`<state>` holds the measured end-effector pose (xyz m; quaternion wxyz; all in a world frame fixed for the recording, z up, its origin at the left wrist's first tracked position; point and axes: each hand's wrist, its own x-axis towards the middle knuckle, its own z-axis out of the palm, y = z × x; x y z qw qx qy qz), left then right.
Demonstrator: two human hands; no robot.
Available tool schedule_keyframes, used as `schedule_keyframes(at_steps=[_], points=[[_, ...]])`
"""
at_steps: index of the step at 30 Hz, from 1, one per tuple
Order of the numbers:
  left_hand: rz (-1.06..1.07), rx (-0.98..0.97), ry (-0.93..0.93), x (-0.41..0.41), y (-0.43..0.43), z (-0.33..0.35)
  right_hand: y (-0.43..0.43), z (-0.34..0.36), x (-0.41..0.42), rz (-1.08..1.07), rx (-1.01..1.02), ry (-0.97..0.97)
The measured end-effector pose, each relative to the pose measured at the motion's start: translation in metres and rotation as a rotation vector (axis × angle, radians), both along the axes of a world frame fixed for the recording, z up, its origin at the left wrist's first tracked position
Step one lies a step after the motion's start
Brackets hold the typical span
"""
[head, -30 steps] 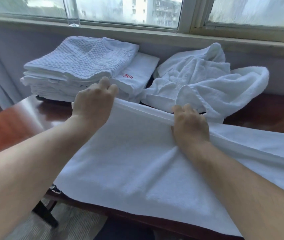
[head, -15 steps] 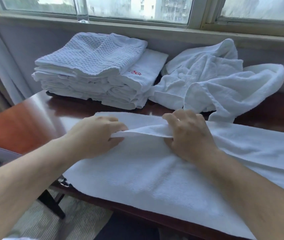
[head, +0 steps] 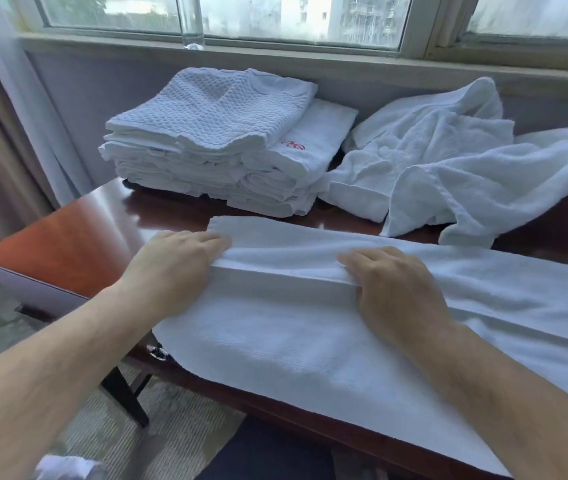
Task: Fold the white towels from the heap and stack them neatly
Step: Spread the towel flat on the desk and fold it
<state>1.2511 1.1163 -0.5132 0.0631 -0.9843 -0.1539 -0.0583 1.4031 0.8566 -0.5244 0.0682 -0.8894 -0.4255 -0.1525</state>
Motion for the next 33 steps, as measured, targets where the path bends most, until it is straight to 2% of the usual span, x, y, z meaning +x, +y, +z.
schedule_keyframes(at_steps=[3, 4, 6, 7, 8, 10, 13, 19, 23, 25, 28, 30, 31, 33], points=[[0.069, -0.251, 0.192, 0.005, -0.001, 0.013, -0.009, -0.001, 0.008, -0.027, 0.031, 0.060], [0.089, -0.381, 0.170, 0.010, 0.000, 0.018, -0.010, -0.002, 0.009, -0.023, 0.052, 0.079], [0.134, -0.561, -0.083, 0.024, 0.006, 0.024, -0.010, -0.004, 0.008, -0.017, 0.083, 0.095], [0.180, -0.566, -0.219, 0.035, 0.012, 0.023, -0.010, -0.005, 0.008, -0.015, 0.088, 0.095], [0.248, -0.555, -0.275, 0.046, 0.019, 0.021, -0.010, -0.006, 0.008, -0.015, 0.087, 0.095], [0.357, -0.594, -0.194, 0.062, 0.028, 0.015, -0.010, -0.006, 0.008, -0.014, 0.085, 0.094], [0.305, -0.565, -0.095, 0.074, 0.034, 0.005, -0.006, -0.004, 0.007, -0.007, 0.090, 0.092], [0.162, -0.536, -0.379, 0.079, 0.029, -0.001, -0.006, -0.004, 0.008, 0.040, 0.095, 0.144], [0.135, -0.426, -0.406, 0.085, 0.026, -0.001, -0.007, -0.005, 0.007, 0.063, 0.066, 0.156], [0.204, -0.401, -0.368, 0.087, 0.022, -0.002, -0.008, -0.005, 0.009, 0.065, 0.072, 0.166], [0.314, -0.130, -0.322, 0.087, 0.006, -0.001, -0.008, -0.005, 0.010, 0.066, 0.069, 0.169], [0.175, -0.077, -0.415, 0.085, -0.012, 0.000, -0.008, -0.005, 0.008, 0.050, 0.064, 0.151], [0.063, -0.153, -0.426, 0.084, -0.023, -0.001, -0.008, -0.004, 0.007, 0.026, 0.059, 0.130], [-0.103, -0.360, -0.283, 0.080, -0.044, -0.008, -0.011, 0.000, 0.009, -0.053, 0.026, 0.066]])
